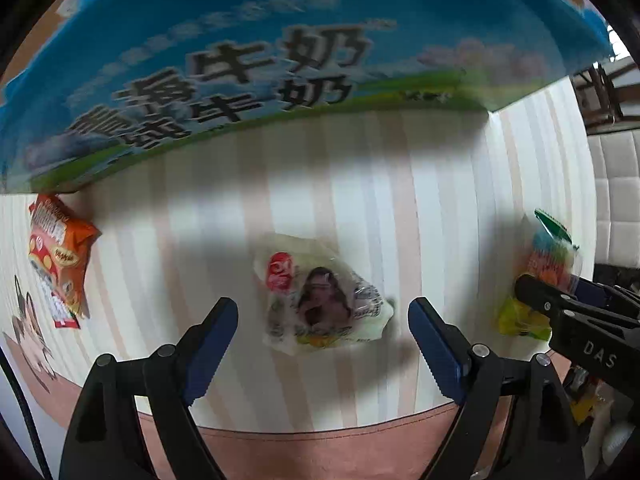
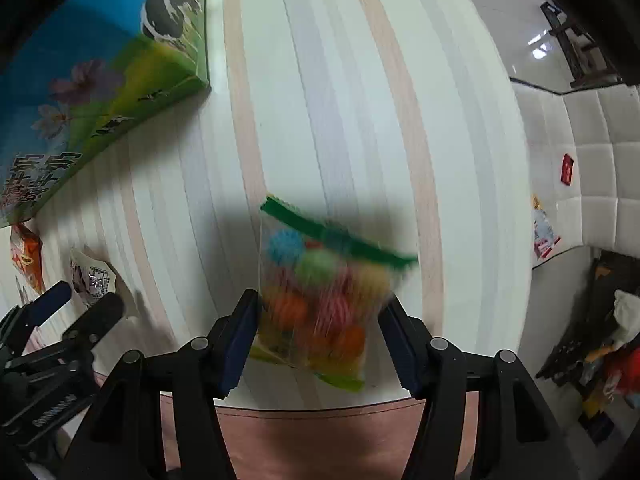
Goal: Organize snacks
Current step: 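Grasp the clear candy pack with the left tool while the right tool grasps the gumball bag, then carry both packets into the box and open both tools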
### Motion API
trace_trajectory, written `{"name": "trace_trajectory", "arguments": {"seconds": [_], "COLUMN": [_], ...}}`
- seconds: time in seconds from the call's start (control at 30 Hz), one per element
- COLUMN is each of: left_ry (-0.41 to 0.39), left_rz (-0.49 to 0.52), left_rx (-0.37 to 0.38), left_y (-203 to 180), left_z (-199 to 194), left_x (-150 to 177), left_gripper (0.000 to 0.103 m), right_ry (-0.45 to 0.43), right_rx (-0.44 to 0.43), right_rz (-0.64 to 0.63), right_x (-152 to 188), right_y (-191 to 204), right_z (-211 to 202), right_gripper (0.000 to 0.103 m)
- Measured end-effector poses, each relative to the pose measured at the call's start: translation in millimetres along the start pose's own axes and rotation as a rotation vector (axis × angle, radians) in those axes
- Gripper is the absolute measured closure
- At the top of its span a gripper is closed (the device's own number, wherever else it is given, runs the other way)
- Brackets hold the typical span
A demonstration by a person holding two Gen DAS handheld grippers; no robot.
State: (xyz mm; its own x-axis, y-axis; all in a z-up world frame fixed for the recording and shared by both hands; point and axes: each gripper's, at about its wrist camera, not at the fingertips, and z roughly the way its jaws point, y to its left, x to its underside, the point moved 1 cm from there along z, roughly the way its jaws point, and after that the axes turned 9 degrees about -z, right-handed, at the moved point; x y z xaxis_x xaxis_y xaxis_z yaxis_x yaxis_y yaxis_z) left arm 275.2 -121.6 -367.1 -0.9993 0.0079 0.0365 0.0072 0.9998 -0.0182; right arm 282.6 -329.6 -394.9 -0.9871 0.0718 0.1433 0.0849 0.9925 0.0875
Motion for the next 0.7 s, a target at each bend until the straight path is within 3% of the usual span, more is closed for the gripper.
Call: {"name": "trace_trajectory", "arguments": {"seconds": [0.1, 0.13, 0.17, 0.47, 0.7], "left_ry": [-0.009, -0.013, -0.007, 0.003, -0.002], "left_rz": [0.031, 0.036, 0.037, 0.004, -0.023], "left_rx": [-0.018, -0.022, -0.027, -0.003, 0.03], "left_y": [-9.5, -11.0, -12.2, -0.1, 16.2], "left_z": [5.9, 7.4, 9.4, 11.2, -4.8], "left_x": [-2.2, -1.4, -0.9, 22.0, 41.6], "left_gripper": [0.021, 0.037, 0.043, 0.043, 0.043], "right_ry": [-0.001, -0.002, -0.007, -0.021, -0.035], "right_rx": [0.001, 0.004, 0.01, 0.003, -0.065], "right_rz": [0.01, 0.01, 0.009, -0.027, -0.026], "right_x": [5.1, 6.4, 7.9, 34.1, 57.8], "right_y": [-4.7, -8.5, -7.7, 14.1, 24.3], "right_z": [4.3, 6.7, 6.7, -0.2, -1.0], "right_gripper": [0.04, 0.04, 0.04, 0.048, 0.05]}}
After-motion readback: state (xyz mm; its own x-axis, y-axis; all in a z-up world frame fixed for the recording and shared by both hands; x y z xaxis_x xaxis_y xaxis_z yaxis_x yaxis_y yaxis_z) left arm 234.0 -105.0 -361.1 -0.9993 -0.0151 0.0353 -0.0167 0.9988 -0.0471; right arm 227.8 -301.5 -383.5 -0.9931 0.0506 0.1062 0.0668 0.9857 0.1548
